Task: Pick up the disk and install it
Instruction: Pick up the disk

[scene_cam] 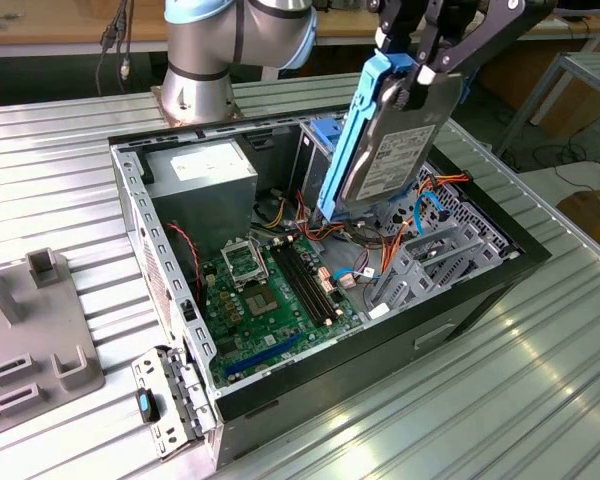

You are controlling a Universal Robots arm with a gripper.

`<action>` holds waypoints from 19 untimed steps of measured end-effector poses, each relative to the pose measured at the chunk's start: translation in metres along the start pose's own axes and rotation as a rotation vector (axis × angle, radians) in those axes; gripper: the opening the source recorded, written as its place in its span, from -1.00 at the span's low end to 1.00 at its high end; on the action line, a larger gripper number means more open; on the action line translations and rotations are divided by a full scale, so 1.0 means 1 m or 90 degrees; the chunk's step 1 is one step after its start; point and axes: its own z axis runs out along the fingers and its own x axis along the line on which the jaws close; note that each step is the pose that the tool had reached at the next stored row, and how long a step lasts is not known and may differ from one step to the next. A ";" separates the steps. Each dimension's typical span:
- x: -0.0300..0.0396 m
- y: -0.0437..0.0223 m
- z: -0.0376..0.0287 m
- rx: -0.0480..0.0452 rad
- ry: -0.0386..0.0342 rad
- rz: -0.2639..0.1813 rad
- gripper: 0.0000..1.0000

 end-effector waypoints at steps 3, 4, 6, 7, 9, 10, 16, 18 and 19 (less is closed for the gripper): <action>0.0058 -0.0032 0.0000 -0.0002 0.0002 0.000 -0.26; 0.0125 -0.0032 0.0002 -0.0002 0.0000 0.000 -0.26; 0.0280 -0.0040 0.0004 -0.0003 0.0002 0.001 -0.26; 0.0379 -0.0084 0.0022 -0.0008 0.0001 0.002 -0.26; 0.0417 -0.0128 0.0039 -0.0009 0.0001 0.003 -0.26; 0.0438 -0.0160 0.0052 -0.0010 0.0003 0.003 -0.26; 0.0512 -0.0386 0.0119 -0.0009 0.0002 0.003 -0.26; 0.0537 -0.0511 0.0147 -0.0009 0.0002 0.003 -0.26; 0.0549 -0.0587 0.0167 -0.0009 0.0000 0.003 -0.26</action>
